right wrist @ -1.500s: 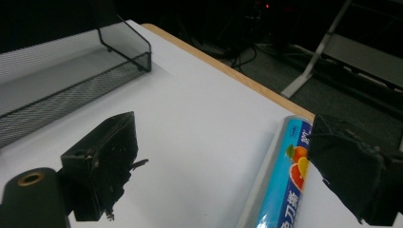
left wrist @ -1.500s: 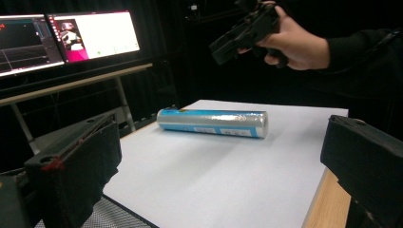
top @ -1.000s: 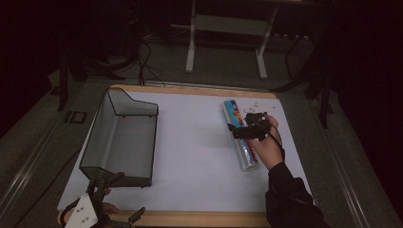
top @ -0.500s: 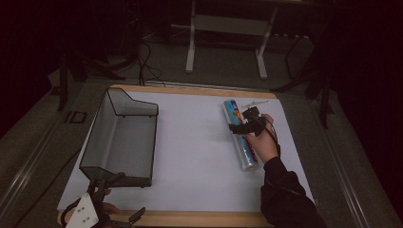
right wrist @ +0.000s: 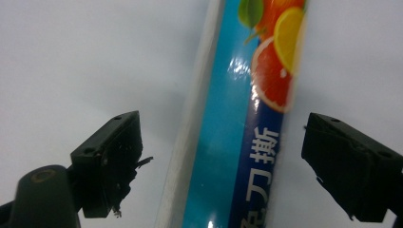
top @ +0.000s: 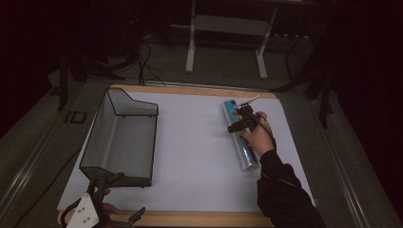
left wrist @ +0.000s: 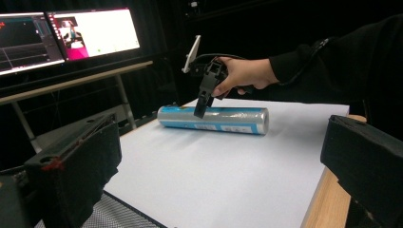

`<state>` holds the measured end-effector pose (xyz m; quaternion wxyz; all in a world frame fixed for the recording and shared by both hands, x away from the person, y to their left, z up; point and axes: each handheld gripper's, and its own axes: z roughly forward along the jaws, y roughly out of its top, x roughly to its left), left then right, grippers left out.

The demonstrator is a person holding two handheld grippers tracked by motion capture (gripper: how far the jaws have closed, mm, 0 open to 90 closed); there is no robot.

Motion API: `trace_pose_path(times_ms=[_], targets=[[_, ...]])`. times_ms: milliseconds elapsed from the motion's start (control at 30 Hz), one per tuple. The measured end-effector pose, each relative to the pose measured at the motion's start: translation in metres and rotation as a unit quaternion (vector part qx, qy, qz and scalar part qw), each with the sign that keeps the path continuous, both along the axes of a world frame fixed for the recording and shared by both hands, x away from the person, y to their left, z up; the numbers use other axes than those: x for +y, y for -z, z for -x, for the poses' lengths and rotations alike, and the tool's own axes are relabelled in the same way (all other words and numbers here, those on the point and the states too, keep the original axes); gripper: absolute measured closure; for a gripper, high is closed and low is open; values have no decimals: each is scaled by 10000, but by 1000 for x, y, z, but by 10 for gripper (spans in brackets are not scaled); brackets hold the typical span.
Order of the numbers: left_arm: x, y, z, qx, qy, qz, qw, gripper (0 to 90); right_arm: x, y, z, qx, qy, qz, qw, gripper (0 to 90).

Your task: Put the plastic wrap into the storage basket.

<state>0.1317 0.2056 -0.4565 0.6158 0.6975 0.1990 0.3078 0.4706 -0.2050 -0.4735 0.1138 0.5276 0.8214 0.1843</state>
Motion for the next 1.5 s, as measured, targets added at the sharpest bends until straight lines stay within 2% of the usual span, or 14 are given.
trace_pose_path(times_ms=[33, 133, 200, 233, 267, 367, 433, 600, 733, 933, 1033, 1067, 1300, 1500], targets=[[0, 0, 0, 0, 0, 0, 10000, 6, 0, 0, 0, 0, 0, 0, 10000, 133], [-1, 1, -1, 11, 13, -51, 10000, 6, 3, 3, -9, 384, -10, 111, 9992, 102], [-1, 1, -1, 10, 28, -33, 10000, 6, 4, 3, -10, 408, -2, 183, 9990, 102], [-1, 1, 0, 8, 25, -30, 10000, 6, 7, 3, -13, 547, 42, 226, 9982, 102], [-1, 1, 0, 4, 24, -21, 10000, 6, 7, 3, -13, 547, 42, 226, 9982, 102], [-1, 1, 0, 1, 25, 6, 10000, 6, 8, 7, -20, 861, 300, 302, 9954, 139], [-1, 1, 0, 8, 27, -1, 10000, 6, 8, 7, -20, 861, 300, 302, 9954, 139], [-1, 1, 0, 8, 35, -39, 10000, 6, 8, 16, -25, 1177, 437, 369, 9914, 198], [-1, 2, 0, 21, 42, -42, 10000, 6, 10, 19, -27, 1260, 468, 517, 9896, 263], [-1, 2, 0, 8, 34, -43, 10000, 6, 12, 23, -33, 1443, 600, 601, 9859, 277], [-1, 2, 0, 6, 35, -41, 10000, 6, 13, 24, -34, 1465, 592, 624, 9855, 277], [-1, 2, 0, 8, 37, -47, 10000, 6, 14, 26, -35, 1452, 445, 711, 9858, 276], [-2, 2, 1, 1, 39, -62, 10000, 6, 14, 32, -35, 1538, 559, 659, 9843, 287], [-1, 2, 0, 15, 11, -69, 10000, 6, 11, 28, -35, 1530, 777, 550, 9836, 311]])
